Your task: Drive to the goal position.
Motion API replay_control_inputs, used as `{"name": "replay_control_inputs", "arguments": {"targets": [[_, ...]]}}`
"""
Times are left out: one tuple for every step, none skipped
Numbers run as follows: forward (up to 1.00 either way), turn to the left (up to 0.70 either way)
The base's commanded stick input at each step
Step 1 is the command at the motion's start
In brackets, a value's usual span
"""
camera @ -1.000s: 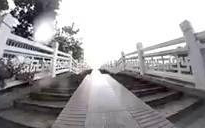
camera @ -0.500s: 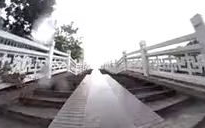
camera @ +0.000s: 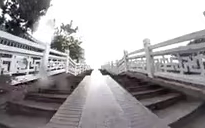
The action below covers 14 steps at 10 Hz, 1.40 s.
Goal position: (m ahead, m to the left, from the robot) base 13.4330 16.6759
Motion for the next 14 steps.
{"name": "replay_control_inputs", "arguments": {"targets": [[0.6,0.01],[0.6,0.01],[0.6,0.01],[0.6,0.01],[0.6,0.0],[0.6,0.0],[0.6,0.0],[0.6,0.0],[0.6,0.0],[0.6,0.01],[0.6,0.01],[0.6,0.02],[0.6,0.02],[0.6,0.02]]}}
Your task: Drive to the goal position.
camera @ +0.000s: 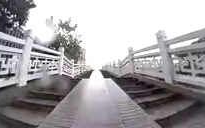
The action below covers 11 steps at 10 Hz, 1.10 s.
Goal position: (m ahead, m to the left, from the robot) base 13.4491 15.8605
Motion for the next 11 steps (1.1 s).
{"name": "replay_control_inputs", "arguments": {"targets": [[0.6,0.02],[0.6,0.01],[0.6,0.01],[0.6,0.01],[0.6,0.01],[0.6,0.01],[0.6,0.01],[0.6,0.0],[0.6,0.0],[0.6,0.0],[0.6,0.0]]}}
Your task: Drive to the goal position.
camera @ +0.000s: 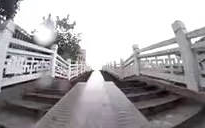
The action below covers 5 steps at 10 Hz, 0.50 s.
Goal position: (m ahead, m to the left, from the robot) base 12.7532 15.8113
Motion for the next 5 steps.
{"name": "replay_control_inputs", "arguments": {"targets": [[0.6,0.01],[0.6,0.01],[0.6,0.01],[0.6,0.0],[0.6,0.0]]}}
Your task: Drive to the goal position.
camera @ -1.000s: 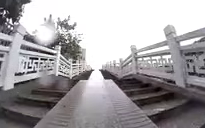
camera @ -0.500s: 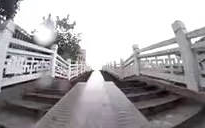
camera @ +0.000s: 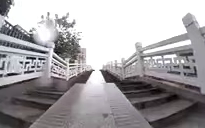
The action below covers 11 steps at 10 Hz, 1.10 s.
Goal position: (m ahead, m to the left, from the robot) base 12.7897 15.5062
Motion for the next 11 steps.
{"name": "replay_control_inputs", "arguments": {"targets": [[0.6,0.01],[0.6,0.01],[0.6,0.01],[0.6,0.0],[0.6,0.0],[0.6,0.0],[0.6,0.01],[0.6,0.01],[0.6,0.01],[0.6,0.01],[0.6,0.0]]}}
